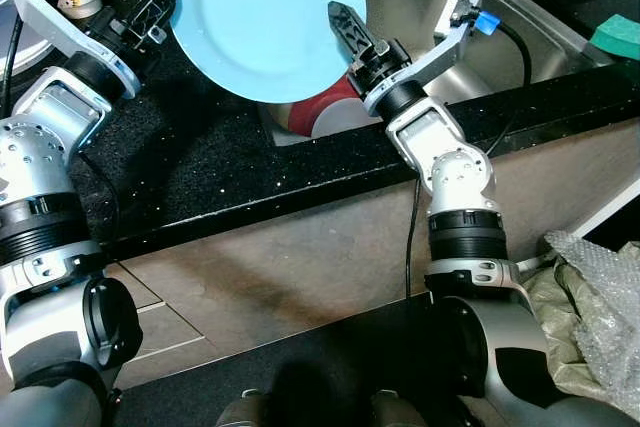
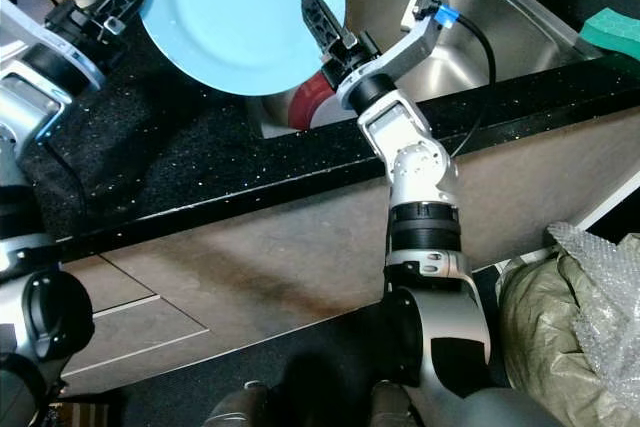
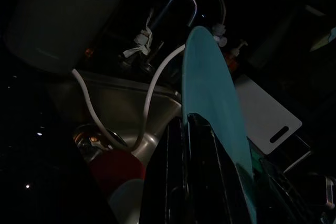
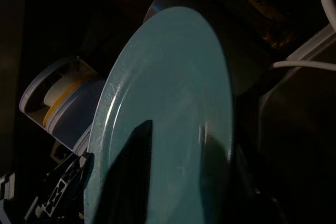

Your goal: Kitchen organization

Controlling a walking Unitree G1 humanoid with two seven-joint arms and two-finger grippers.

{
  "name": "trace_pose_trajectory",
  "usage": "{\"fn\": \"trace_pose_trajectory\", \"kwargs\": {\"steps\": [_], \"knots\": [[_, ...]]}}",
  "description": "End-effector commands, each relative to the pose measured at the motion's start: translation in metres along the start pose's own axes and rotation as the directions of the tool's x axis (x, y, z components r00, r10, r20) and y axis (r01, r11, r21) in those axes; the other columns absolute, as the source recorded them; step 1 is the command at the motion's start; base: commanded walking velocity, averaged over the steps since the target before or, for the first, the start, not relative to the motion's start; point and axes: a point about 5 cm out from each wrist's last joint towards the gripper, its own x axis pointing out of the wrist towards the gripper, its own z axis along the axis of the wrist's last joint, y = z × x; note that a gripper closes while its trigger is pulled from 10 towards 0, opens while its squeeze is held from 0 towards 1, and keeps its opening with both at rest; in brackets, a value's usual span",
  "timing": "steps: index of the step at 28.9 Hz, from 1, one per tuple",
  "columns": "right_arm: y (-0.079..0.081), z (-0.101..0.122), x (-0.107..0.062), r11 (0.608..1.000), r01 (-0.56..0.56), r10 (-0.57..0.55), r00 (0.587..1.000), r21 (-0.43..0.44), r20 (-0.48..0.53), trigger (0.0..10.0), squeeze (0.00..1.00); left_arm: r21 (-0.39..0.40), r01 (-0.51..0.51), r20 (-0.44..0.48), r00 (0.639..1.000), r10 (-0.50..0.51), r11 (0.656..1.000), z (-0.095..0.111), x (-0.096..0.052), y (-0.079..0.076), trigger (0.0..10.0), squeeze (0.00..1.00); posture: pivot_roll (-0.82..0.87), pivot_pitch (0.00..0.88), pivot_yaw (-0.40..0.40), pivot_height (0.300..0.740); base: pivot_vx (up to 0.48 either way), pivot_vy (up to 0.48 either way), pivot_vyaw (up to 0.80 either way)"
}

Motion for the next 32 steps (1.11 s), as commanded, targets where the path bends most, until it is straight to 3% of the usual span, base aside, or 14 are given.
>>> {"fn": "trace_pose_trajectory", "kwargs": {"steps": [1, 13, 14, 15, 16, 17, 25, 26, 29, 32], "knots": [[0.005, 0.001, 0.001, 1.000, -0.022, 0.022, 1.000, 0.015, 0.008, 0.0, 0.00, 0.016, -0.003, -0.001, 1.000, 0.003, 1.000, 0.002, -0.003, -0.001, 0.0, 0.00, 0.04, 0.170, 0.049, 0.740, 0.000, 0.000, 0.00], [0.005, 0.005, 0.001, 1.000, -0.015, 0.014, 1.000, 0.024, 0.026, 0.0, 0.00, 0.052, -0.043, 0.005, 0.999, 0.042, 0.998, 0.004, -0.004, 0.003, 0.0, 0.00, 0.04, 0.163, 0.047, 0.740, 0.000, 0.000, 0.00], [0.005, 0.005, 0.001, 1.000, -0.015, 0.015, 1.000, 0.025, 0.027, 0.0, 0.00, 0.069, -0.041, -0.003, 0.999, 0.042, 0.997, 0.004, -0.005, 0.003, 0.0, 1.00, 0.05, 0.162, 0.048, 0.740, 0.000, 0.000, 0.00], [0.005, 0.005, 0.001, 1.000, -0.015, 0.014, 0.999, 0.025, 0.030, 0.0, 0.00, 0.079, -0.021, -0.018, 1.000, 0.023, 0.997, 0.002, -0.004, 0.001, 4.5, 1.00, 0.04, 0.164, 0.049, 0.740, 0.000, 0.000, 0.00], [0.006, 0.006, 0.001, 1.000, -0.014, 0.014, 0.999, 0.026, 0.031, 0.0, 0.00, 0.079, -0.015, -0.021, 1.000, 0.017, 0.997, 0.001, -0.004, 0.000, 4.5, 1.00, 0.04, 0.164, 0.049, 0.740, 0.000, 0.000, 0.00], [0.005, 0.006, 0.001, 1.000, -0.013, 0.012, 0.999, 0.025, 0.033, 0.0, 0.00, 0.082, -0.020, -0.019, 1.000, 0.021, 0.996, 0.001, -0.003, 0.000, 10.0, 1.00, 0.04, 0.164, 0.049, 0.740, 0.000, 0.000, 0.00], [-0.005, 0.018, 0.000, 0.998, 0.057, -0.057, 0.994, 0.007, 0.089, 0.0, 0.00, 0.207, -0.147, 0.061, 0.989, 0.138, 0.967, 0.008, -0.004, 0.012, 10.0, 1.00, 0.05, 0.174, 0.052, 0.740, 0.000, 0.000, 0.00], [-0.007, 0.021, -0.001, 0.997, 0.074, -0.074, 0.992, 0.002, 0.102, 0.0, 0.00, 0.199, -0.169, 0.083, 0.984, 0.155, 0.965, 0.011, -0.005, 0.014, 10.0, 0.00, 0.05, 0.174, 0.052, 0.740, 0.000, 0.000, 0.00], [-0.015, 0.029, -0.004, 0.993, 0.113, -0.110, 0.985, -0.015, 0.133, 0.0, 0.00, 0.128, -0.199, 0.144, 0.973, 0.180, 0.972, 0.019, -0.006, 0.019, 10.0, 0.00, 0.05, 0.179, 0.051, 0.740, 0.000, 0.000, 0.00], [-0.017, 0.032, -0.005, 0.991, 0.132, -0.125, 0.981, -0.038, 0.150, 0.0, 0.00, 0.105, -0.195, 0.123, 0.976, 0.182, 0.975, 0.018, -0.006, 0.020, 10.0, 0.00, 0.05, 0.179, 0.051, 0.740, 0.000, 0.000, 0.00]]}}
